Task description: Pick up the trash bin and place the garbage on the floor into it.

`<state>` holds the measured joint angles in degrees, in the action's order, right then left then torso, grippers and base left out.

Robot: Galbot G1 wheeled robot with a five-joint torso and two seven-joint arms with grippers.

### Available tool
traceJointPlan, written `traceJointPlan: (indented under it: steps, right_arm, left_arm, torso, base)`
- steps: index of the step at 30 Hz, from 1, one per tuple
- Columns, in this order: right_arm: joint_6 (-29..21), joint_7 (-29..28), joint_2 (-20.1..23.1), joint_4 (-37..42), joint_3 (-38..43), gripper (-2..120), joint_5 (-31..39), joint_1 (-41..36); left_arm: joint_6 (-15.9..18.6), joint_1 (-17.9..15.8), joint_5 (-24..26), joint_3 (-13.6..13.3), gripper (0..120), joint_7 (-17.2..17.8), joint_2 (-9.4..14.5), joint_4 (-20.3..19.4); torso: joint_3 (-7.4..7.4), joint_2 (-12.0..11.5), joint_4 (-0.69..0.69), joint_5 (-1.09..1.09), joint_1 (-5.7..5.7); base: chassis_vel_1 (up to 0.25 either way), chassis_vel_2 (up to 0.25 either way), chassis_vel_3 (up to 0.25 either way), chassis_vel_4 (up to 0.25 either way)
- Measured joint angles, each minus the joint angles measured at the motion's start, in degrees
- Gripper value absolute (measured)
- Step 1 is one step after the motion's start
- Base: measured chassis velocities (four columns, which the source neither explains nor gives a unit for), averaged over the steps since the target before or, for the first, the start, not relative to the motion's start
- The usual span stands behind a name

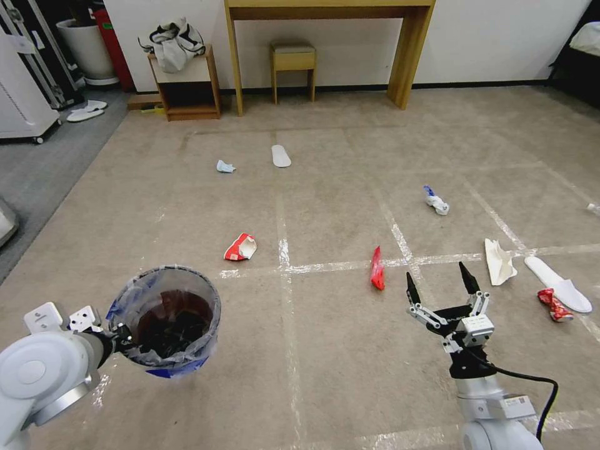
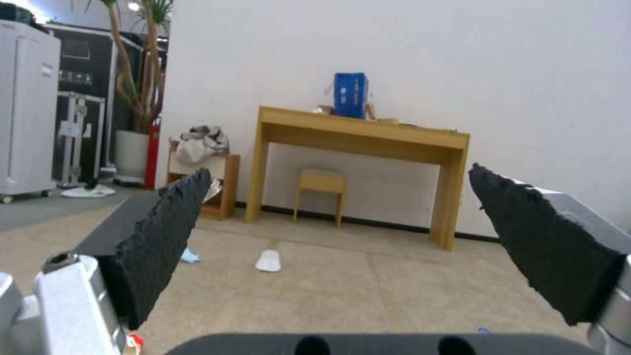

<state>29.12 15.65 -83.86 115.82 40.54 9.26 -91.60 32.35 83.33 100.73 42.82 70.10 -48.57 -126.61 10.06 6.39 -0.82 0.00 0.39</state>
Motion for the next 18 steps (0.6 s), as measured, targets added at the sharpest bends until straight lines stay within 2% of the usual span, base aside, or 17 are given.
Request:
traceJointPlan:
  steps: [9,18]
  right_arm:
    - [0.0,0.2,0.7,-1.1,0.0,100,0.0,0.7]
    - [0.0,0.4,0.7,-2.2,-0.3,100,0.0,1.6]
  left_arm:
    - [-0.5,-1.4,0.3,0.4,1,1.4,0.8,0.9]
    - [-0.7,-1.5,-0.6,0.3,1,1.3,0.7,3.0]
  torso:
    - [0.00,0.0,0.00,0.00,0.00]
    - [0.01,0.0,0.00,0.00,0.00]
  base:
    - [-0.013,0.015,0.016,-0.009]
    - [-0.109,0.110,0.125,-0.106]
